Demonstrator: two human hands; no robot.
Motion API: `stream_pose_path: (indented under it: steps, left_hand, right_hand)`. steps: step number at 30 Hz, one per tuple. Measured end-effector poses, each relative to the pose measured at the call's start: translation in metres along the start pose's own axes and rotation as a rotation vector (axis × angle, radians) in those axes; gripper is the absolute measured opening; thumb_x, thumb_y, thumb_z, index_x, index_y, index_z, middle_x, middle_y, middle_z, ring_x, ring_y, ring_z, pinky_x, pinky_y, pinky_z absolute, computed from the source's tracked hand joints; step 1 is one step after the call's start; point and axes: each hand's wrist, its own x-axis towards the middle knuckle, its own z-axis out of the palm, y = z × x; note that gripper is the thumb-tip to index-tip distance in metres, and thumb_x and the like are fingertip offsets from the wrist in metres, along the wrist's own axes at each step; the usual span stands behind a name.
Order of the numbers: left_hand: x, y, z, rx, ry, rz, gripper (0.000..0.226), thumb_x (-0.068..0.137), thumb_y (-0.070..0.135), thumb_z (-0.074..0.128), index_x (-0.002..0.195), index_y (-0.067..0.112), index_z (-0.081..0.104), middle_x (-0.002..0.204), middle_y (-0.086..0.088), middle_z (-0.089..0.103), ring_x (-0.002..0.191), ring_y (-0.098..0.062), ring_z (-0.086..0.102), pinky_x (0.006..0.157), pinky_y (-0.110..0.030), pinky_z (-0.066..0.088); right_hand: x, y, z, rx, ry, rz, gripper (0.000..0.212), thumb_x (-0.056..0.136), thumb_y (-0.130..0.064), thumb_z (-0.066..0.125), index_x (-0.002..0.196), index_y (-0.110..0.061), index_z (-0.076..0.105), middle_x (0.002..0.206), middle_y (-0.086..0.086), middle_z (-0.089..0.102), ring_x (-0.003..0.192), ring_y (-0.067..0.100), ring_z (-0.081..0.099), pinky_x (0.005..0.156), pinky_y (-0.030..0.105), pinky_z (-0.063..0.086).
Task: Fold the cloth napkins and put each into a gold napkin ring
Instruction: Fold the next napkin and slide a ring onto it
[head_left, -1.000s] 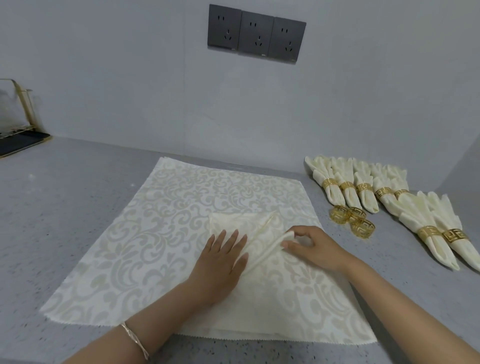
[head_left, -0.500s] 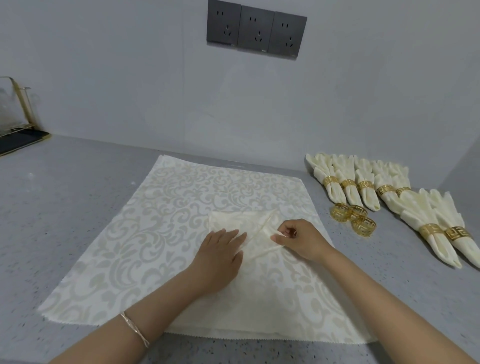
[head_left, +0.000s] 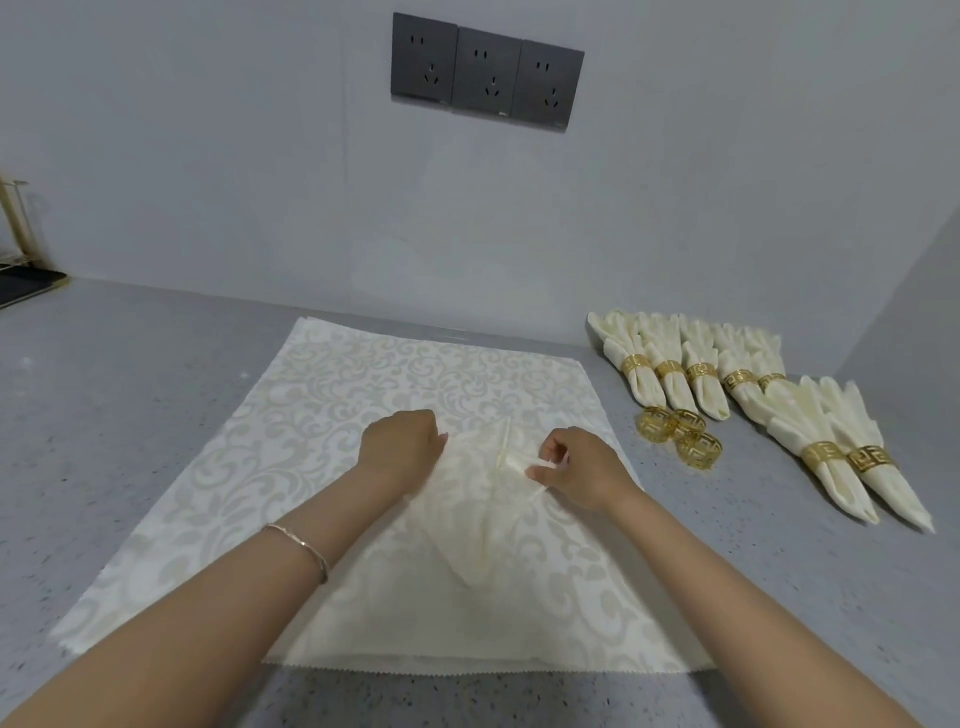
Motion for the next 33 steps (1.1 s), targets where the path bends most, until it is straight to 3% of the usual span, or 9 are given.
stream_pose_path:
  steps: [3,7,10,12,14,17,24,29,33]
  left_hand:
    - [-0.02,0.01,-0.01,0.042,-0.118,0.004,0.032,0.093,0.037,0.054,0.113,0.012,0.05,0.102,-0.003,0.064,0.093,-0.02,0.061,0.075,-0.028,0.044]
    - [-0.042,0.028,-0.007,-0.136,-0.358,0.037,0.066,0.088,0.031,0.064,0.138,0.011,0.026,0.09,-0.002,0.071,0.072,-0.017,0.067,0.076,-0.03,0.055]
    - [-0.041,0.035,-0.003,0.146,-0.212,0.23,0.081,0.088,0.039,0.062,0.148,0.012,0.015,0.118,-0.003,0.058,0.104,-0.019,0.059,0.085,-0.03,0.046]
    - [-0.037,0.039,0.001,0.166,-0.111,0.375,0.076,0.092,0.038,0.055,0.151,0.018,0.012,0.141,-0.004,0.04,0.128,-0.021,0.041,0.102,-0.032,0.035]
    - [-0.032,0.04,0.01,0.173,-0.053,0.544,0.063,0.1,0.037,0.038,0.153,0.02,0.008,0.157,-0.002,0.017,0.145,-0.02,0.014,0.117,-0.034,0.012]
    - [-0.025,0.036,0.031,0.169,-0.152,0.598,0.053,0.105,0.034,0.018,0.154,0.02,0.002,0.161,0.005,-0.003,0.147,-0.014,-0.009,0.119,-0.035,-0.01]
    - [-0.023,0.024,0.047,0.121,-0.266,0.53,0.053,0.105,0.031,0.015,0.153,0.021,-0.004,0.16,0.008,-0.007,0.147,-0.011,-0.01,0.119,-0.034,-0.01]
    - [-0.024,0.025,0.046,0.09,-0.271,0.528,0.053,0.105,0.031,0.015,0.153,0.02,-0.004,0.16,0.007,-0.006,0.147,-0.011,-0.01,0.119,-0.034,-0.009]
    - [-0.024,0.025,0.046,0.09,-0.277,0.527,0.052,0.105,0.03,0.015,0.153,0.02,-0.003,0.161,0.005,-0.005,0.147,-0.011,-0.009,0.119,-0.034,-0.009]
  right_hand:
    - [0.001,0.001,-0.003,-0.022,0.031,0.058,0.029,0.08,-0.037,0.072,0.1,-0.022,0.057,0.106,-0.002,0.052,0.101,0.015,0.05,0.082,0.028,0.039]
    - [-0.002,0.002,0.004,0.0,0.066,0.145,0.038,0.084,-0.043,0.066,0.113,-0.022,0.054,0.12,0.002,0.05,0.115,0.02,0.046,0.089,0.031,0.035]
    - [-0.008,0.001,0.016,-0.009,0.107,0.164,0.035,0.09,-0.041,0.058,0.118,-0.022,0.052,0.123,0.001,0.05,0.117,0.02,0.044,0.089,0.031,0.032]
    - [-0.013,0.001,0.023,-0.018,0.141,0.159,0.032,0.094,-0.037,0.053,0.121,-0.021,0.051,0.124,0.001,0.051,0.116,0.02,0.043,0.092,0.031,0.031]
    - [-0.017,0.001,0.029,-0.061,0.172,0.126,0.031,0.096,-0.035,0.049,0.124,-0.02,0.05,0.124,0.001,0.051,0.115,0.02,0.043,0.094,0.031,0.03]
    - [-0.02,0.001,0.033,-0.057,0.201,0.086,0.031,0.097,-0.033,0.047,0.124,-0.019,0.051,0.124,0.0,0.052,0.114,0.019,0.046,0.096,0.03,0.03]
    - [-0.047,0.004,0.026,0.064,0.183,-0.165,0.029,0.097,-0.011,0.048,0.12,-0.017,0.065,0.128,-0.007,0.06,0.122,0.009,0.052,0.096,0.014,0.035]
    - [-0.094,0.024,0.013,0.127,0.105,-0.164,0.039,0.097,-0.006,0.047,0.125,-0.027,0.06,0.13,-0.02,0.045,0.125,-0.006,0.039,0.101,0.0,0.023]
    - [-0.123,0.037,0.007,0.057,0.091,-0.183,0.041,0.096,-0.008,0.05,0.127,-0.035,0.057,0.133,-0.021,0.045,0.123,-0.012,0.037,0.102,0.001,0.024]
